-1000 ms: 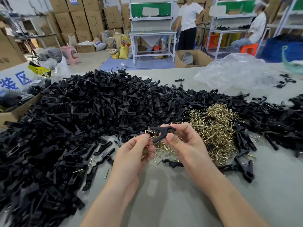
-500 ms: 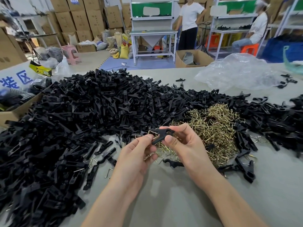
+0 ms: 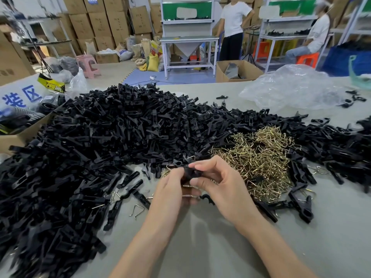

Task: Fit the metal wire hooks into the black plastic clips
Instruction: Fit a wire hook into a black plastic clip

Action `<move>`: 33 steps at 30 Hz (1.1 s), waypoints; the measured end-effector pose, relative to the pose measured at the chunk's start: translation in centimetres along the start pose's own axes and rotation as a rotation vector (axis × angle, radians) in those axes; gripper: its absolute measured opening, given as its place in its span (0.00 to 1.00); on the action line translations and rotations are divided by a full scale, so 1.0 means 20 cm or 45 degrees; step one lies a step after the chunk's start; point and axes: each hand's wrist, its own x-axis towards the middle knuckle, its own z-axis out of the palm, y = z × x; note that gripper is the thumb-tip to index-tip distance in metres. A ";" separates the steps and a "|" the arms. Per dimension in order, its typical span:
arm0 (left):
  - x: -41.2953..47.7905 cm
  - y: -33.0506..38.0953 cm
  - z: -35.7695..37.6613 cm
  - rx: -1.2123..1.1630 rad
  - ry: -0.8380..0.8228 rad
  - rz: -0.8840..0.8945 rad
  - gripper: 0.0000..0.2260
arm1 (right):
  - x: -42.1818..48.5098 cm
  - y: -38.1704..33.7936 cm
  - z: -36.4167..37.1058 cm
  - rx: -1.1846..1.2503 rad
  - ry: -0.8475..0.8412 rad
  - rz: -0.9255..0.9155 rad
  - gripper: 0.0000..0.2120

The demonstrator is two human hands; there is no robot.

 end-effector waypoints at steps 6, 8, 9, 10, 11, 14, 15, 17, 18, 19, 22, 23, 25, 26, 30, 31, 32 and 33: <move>-0.03 -0.02 0.08 -0.184 -0.195 -0.176 0.25 | -0.03 0.01 0.05 -0.569 -0.094 -0.290 0.04; -0.03 -0.01 0.07 -0.272 -0.179 -0.244 0.24 | -0.03 0.01 0.05 -0.601 -0.131 -0.303 0.06; -0.02 0.00 0.07 -0.338 -0.182 -0.288 0.23 | -0.03 0.00 0.05 -0.598 -0.149 -0.301 0.06; -0.02 0.02 0.05 -0.397 -0.192 -0.332 0.22 | -0.03 0.00 0.05 -0.600 -0.172 -0.302 0.06; -0.01 0.04 0.03 -0.442 -0.214 -0.377 0.22 | -0.03 0.01 0.04 -0.614 -0.194 -0.310 0.06; -0.01 0.06 -0.02 -0.461 -0.307 -0.472 0.30 | -0.03 0.01 0.03 -0.665 -0.218 -0.334 0.06; 0.00 0.06 -0.04 -0.450 -0.332 -0.491 0.31 | -0.03 0.00 0.03 -0.664 -0.214 -0.328 0.06; 0.01 0.05 -0.05 -0.429 -0.324 -0.499 0.28 | -0.03 0.00 0.02 -0.690 -0.230 -0.321 0.06; 0.01 0.05 -0.04 -0.429 -0.297 -0.488 0.25 | -0.03 0.00 0.02 -0.727 -0.246 -0.328 0.05; 0.02 0.04 -0.03 -0.433 -0.257 -0.472 0.22 | -0.04 0.00 0.03 -0.773 -0.257 -0.345 0.05; 0.02 0.01 0.00 -0.458 -0.092 -0.412 0.17 | -0.04 0.00 0.05 -0.874 -0.273 -0.399 0.07; 0.02 0.01 0.01 -0.461 -0.071 -0.396 0.17 | -0.04 0.00 0.05 -0.879 -0.284 -0.395 0.08; 0.02 0.01 0.03 -0.453 -0.047 -0.366 0.17 | -0.04 0.00 0.05 -0.881 -0.295 -0.389 0.09; 0.02 0.01 0.04 -0.444 -0.031 -0.346 0.17 | -0.04 0.00 0.05 -0.885 -0.294 -0.390 0.09; 0.02 0.00 0.06 -0.406 -0.005 -0.296 0.16 | -0.04 0.01 0.05 -0.884 -0.299 -0.397 0.09; 0.02 0.00 0.06 -0.400 -0.003 -0.296 0.17 | -0.04 0.02 0.05 -0.878 -0.306 -0.391 0.09; 0.02 0.00 0.05 -0.401 -0.005 -0.296 0.17 | -0.04 0.02 0.05 -0.872 -0.314 -0.381 0.09; 0.02 0.00 0.05 -0.405 -0.006 -0.297 0.19 | -0.04 0.02 0.05 -0.862 -0.319 -0.374 0.09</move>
